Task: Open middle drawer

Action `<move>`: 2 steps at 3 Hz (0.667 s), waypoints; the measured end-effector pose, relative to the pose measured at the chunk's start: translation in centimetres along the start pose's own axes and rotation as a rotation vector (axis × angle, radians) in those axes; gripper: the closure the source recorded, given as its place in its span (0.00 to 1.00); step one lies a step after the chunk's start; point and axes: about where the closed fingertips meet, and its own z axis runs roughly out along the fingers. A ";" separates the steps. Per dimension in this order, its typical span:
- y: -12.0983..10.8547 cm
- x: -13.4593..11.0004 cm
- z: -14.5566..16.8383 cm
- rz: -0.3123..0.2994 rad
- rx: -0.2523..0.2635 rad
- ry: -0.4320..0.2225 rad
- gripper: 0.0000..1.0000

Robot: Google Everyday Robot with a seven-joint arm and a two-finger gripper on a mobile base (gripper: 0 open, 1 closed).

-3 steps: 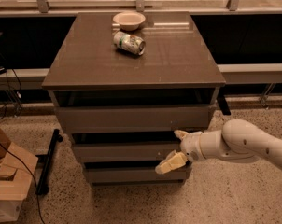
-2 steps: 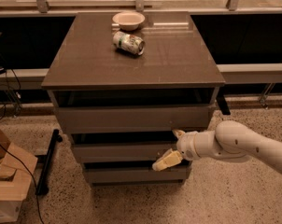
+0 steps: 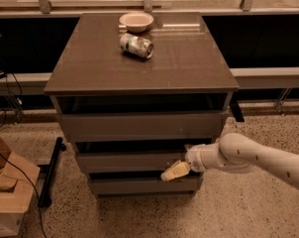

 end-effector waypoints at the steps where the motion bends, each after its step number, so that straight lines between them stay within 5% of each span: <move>1: -1.8 0.6 1.0 0.027 0.018 0.009 0.00; 2: -3.4 -0.6 1.7 0.012 0.024 0.002 0.00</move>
Offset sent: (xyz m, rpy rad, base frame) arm 0.0617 -0.0090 -0.0082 -0.0146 -0.0282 -0.0273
